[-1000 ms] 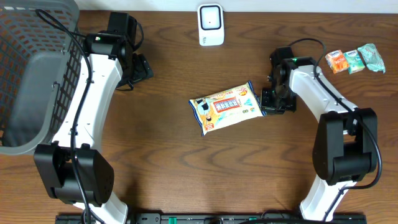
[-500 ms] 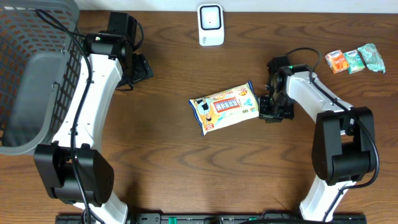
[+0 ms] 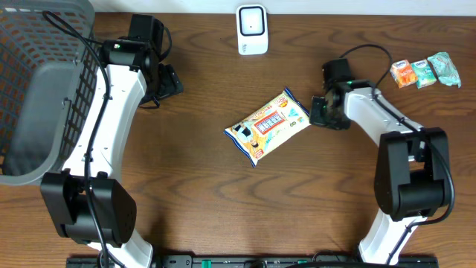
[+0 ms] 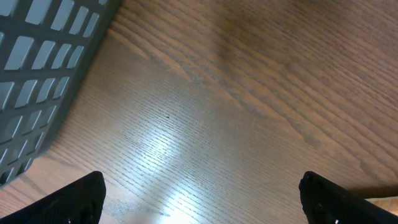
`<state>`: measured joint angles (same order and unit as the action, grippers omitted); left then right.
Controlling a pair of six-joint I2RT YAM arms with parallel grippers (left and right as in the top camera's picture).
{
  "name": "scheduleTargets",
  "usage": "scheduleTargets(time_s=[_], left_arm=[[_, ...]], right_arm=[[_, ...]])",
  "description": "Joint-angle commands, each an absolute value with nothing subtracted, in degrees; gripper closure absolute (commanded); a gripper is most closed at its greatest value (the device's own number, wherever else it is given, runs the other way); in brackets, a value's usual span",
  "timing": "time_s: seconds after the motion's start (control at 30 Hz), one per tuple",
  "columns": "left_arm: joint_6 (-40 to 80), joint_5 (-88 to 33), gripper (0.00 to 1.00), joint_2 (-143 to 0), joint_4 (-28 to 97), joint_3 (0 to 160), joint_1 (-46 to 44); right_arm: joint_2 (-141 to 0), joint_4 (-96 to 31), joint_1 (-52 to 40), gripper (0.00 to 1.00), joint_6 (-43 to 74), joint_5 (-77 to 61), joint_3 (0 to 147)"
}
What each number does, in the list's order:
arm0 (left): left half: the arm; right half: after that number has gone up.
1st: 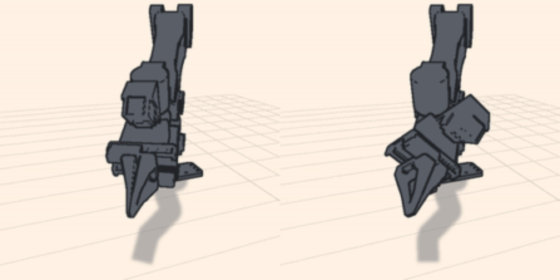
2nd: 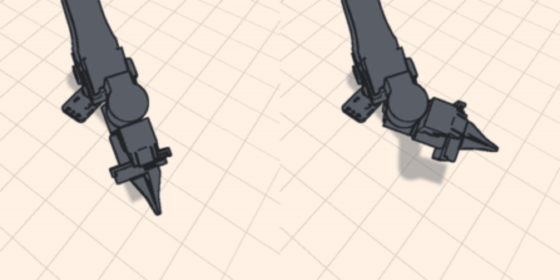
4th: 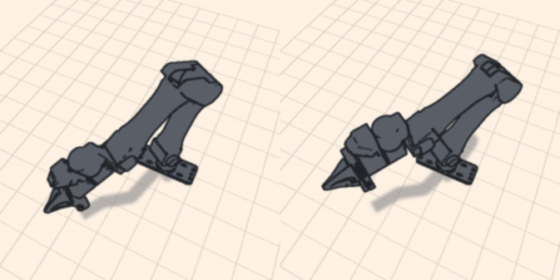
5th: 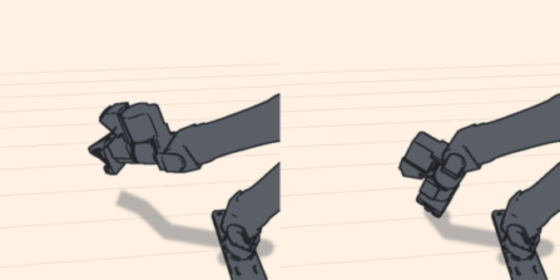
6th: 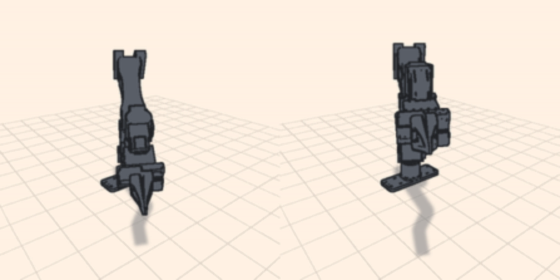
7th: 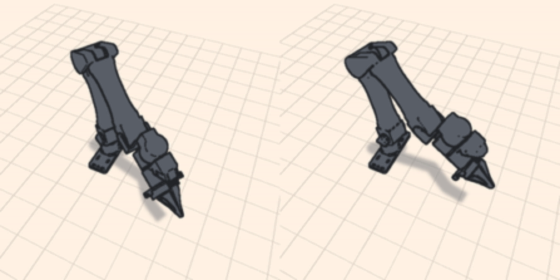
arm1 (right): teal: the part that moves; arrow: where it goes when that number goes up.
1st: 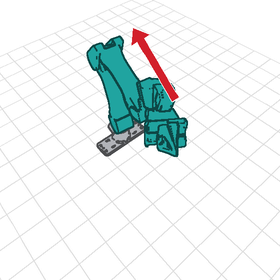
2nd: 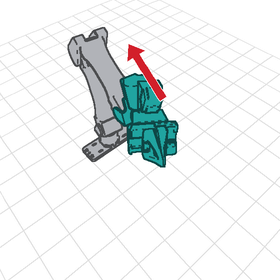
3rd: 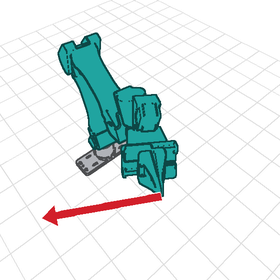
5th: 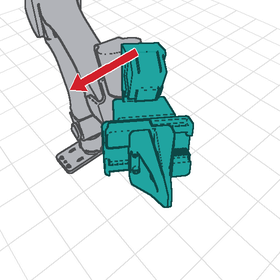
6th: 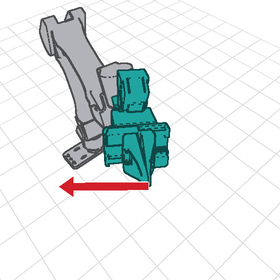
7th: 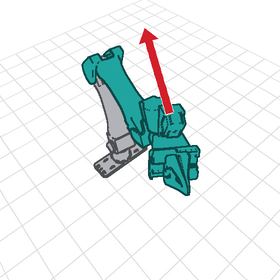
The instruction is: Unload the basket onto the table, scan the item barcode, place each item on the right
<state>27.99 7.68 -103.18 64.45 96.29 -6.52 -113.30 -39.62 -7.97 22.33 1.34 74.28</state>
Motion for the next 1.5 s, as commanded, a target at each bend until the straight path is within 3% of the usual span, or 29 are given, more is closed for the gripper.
scheduleTargets(time_s=[0.0, 0.1, 0.43, 0.7, 0.87, 1.0, 1.2, 1.27, 1.47], left_arm=[[27.0, 8.4, 0.02, -102.9, 64.7, 96.5, -6.3], [27.0, 8.4, 0.02, -102.9, 64.7, 96.5, -6.3], [27.0, 8.4, 0.02, -102.9, 64.7, 96.5, -6.3], [27.0, 8.4, 0.02, -102.9, 64.7, 96.5, -6.3], [27.0, 8.4, 0.02, -102.9, 64.7, 96.5, -6.3], [27.0, 8.4, 0.02, -102.9, 64.7, 96.5, -6.3], [27.0, 8.4, 0.02, -102.9, 64.7, 96.5, -6.3], [27.0, 8.4, 0.02, -102.9, 64.7, 96.5, -6.3], [27.0, 8.4, 0.02, -102.9, 64.7, 96.5, -6.3]], right_arm=[[-113.5, -41.5, -4.8, 0.98, 20.4, 6.5, 78.5], [-113.5, -46.5, -3.2, 0.98, 18.8, 3.9, 82.9], [-113.5, -59.7, -6.5, 0.75, 2.6, -26.1, 91.8], [-107.9, -60.1, -10.8, 0.62, 2.5, -22.3, 93.0], [-100.7, -59.1, -13.4, 0.32, 2.5, -19.8, 93.0], [-97.8, -59.1, -16.0, 0.14, 2.5, -19.6, 93.0], [-98.2, -59.9, -21.1, 0.11, 2.5, -16.8, 92.9], [-98.3, -59.8, -23.6, 0.02, 2.5, -13.5, 92.8], [-98.9, -59.0, -29.5, 0.01, 2.5, -9.1, 92.7]])
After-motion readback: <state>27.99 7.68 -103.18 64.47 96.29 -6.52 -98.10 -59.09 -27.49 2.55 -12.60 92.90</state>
